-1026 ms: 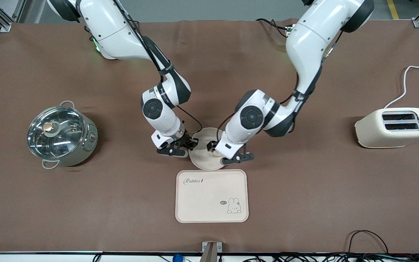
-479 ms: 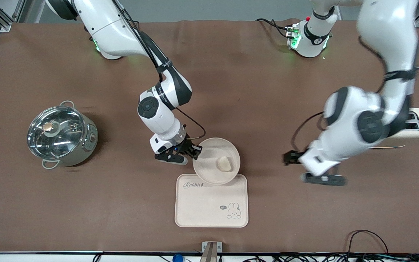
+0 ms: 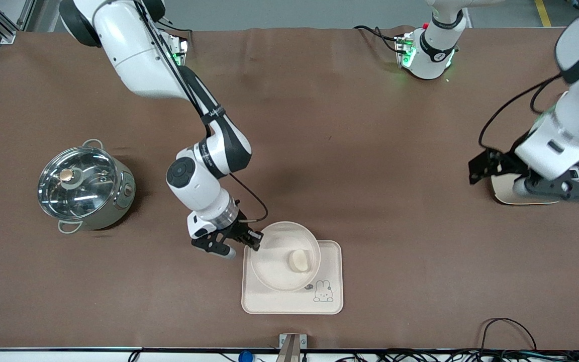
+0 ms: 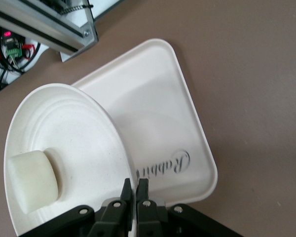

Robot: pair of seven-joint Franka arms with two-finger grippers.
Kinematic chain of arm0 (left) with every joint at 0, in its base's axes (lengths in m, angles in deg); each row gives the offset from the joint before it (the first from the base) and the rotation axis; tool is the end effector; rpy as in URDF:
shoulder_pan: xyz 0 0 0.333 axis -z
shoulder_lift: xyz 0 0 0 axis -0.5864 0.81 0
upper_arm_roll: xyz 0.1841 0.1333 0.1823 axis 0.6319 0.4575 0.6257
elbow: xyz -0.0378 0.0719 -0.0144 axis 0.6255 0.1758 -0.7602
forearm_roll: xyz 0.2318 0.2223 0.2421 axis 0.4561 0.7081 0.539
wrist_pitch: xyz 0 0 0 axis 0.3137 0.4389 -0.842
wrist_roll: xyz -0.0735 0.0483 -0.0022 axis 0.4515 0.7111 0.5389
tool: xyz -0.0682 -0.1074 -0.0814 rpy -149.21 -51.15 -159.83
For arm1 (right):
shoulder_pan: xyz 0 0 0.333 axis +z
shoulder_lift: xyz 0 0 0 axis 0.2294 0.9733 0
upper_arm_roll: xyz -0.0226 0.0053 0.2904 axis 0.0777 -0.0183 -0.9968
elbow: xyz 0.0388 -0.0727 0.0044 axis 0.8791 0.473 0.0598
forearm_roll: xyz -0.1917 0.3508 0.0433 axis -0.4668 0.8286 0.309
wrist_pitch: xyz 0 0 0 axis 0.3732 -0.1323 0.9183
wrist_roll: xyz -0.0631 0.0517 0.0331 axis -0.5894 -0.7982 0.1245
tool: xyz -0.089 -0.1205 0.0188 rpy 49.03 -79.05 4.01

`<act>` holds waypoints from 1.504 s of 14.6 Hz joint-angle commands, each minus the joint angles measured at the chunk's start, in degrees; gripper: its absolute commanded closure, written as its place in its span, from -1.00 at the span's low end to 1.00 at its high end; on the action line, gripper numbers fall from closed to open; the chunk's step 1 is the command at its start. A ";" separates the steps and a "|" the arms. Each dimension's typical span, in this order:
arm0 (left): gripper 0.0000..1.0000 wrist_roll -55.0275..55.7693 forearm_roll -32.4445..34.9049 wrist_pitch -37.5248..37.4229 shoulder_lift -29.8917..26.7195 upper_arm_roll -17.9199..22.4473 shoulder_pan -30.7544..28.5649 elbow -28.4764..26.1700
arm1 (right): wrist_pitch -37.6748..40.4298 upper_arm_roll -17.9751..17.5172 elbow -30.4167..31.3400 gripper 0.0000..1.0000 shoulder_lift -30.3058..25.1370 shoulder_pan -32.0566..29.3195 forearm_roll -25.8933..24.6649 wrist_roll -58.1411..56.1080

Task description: Place bun in plate and plate on tray

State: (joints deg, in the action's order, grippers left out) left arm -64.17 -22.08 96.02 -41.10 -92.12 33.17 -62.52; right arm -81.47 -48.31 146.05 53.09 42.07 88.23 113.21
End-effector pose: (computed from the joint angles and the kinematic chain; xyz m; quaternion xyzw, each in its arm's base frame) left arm 0.6155 -0.1175 0.5410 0.9971 -0.0610 0.0427 0.0126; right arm 0.6899 0.3751 0.2034 -0.9541 0.1808 -0.1311 0.1995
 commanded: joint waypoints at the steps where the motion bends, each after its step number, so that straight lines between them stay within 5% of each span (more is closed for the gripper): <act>1: -1.00 -1.16 0.71 -3.31 -4.70 0.32 -0.60 -1.88 | 0.48 -0.67 -11.79 0.99 9.20 -0.25 0.58 1.60; 4: -1.00 -1.34 0.71 -4.56 -7.35 3.22 1.76 -3.72 | -0.23 -0.67 -18.31 0.99 15.02 -0.24 0.58 2.56; 7: -1.00 -2.12 0.71 -4.56 -9.46 9.35 6.41 -5.75 | -0.32 -0.67 -18.32 0.99 15.82 -0.42 0.58 2.22; 9: -1.00 -3.62 0.53 -4.56 -9.37 10.08 6.86 -5.31 | -0.32 -0.67 -18.24 0.92 15.91 -0.94 0.58 2.22; 13: -1.00 -3.80 0.53 -3.86 -9.02 10.16 6.69 -4.52 | -0.32 -0.76 -18.15 -0.18 15.73 -2.44 0.66 2.04; 17: -1.00 -4.06 -0.61 -3.94 -7.97 10.08 5.81 -2.58 | 1.35 -1.73 -17.71 -0.61 12.24 -4.02 0.66 0.81; 22: -1.00 -3.97 -2.02 -3.94 -7.97 10.16 4.58 -2.58 | 29.59 -1.29 -17.62 -1.00 -0.76 -8.14 0.14 -4.01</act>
State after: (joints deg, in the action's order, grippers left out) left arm -67.05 -23.32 92.01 -49.15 -82.29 37.94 -65.75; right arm -62.06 -48.55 125.18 60.80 36.95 88.16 112.78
